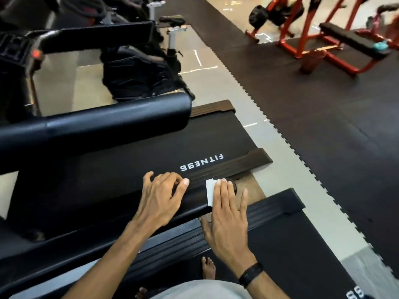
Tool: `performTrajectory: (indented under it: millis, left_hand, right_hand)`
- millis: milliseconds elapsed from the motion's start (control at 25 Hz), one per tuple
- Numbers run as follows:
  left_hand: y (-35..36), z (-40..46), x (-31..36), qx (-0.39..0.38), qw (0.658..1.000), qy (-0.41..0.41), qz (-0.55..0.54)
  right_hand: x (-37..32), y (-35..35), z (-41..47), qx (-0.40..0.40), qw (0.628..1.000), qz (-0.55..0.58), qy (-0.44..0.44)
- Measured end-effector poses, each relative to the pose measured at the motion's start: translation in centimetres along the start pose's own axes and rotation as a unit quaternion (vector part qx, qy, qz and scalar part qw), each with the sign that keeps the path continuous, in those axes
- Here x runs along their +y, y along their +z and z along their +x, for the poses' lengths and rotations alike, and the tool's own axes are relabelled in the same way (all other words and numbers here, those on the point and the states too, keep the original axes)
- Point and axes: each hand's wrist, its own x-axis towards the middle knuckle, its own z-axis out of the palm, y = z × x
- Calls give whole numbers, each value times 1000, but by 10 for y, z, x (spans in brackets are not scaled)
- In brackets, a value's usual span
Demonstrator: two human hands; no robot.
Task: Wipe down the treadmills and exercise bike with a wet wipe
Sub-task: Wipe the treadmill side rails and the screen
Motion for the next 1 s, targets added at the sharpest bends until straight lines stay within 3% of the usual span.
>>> performTrajectory:
  millis: [160,360,440,560,600,720,840,1000]
  left_hand:
    - [20,14,27,-65,997,46,-7]
    - [41,17,33,-123,990,67,-18]
    - [42,16,29,-128,989,67,-18]
    - [42,15,30,-136,988,78,3]
    - [42,15,31,-141,986,83,11]
    - [44,17,32,-137,987,78,7]
    - [45,17,32,-146,987,73,4]
    - [45,15,33,-157,985,69,1]
  right_hand:
    - [-7,5,-8,-17,982,162,97]
    - [-12,3,2,-13,898,414,147]
    - [-4,9,13,-17,805,554,212]
    - [14,22,25,-50,609,732,302]
    - [13,24,21,-70,580,753,302]
    - [-9,29,-4,-106,597,738,296]
    - [-19,28,-10,-66,634,719,276]
    - [-3,33,19,-43,618,728,295]
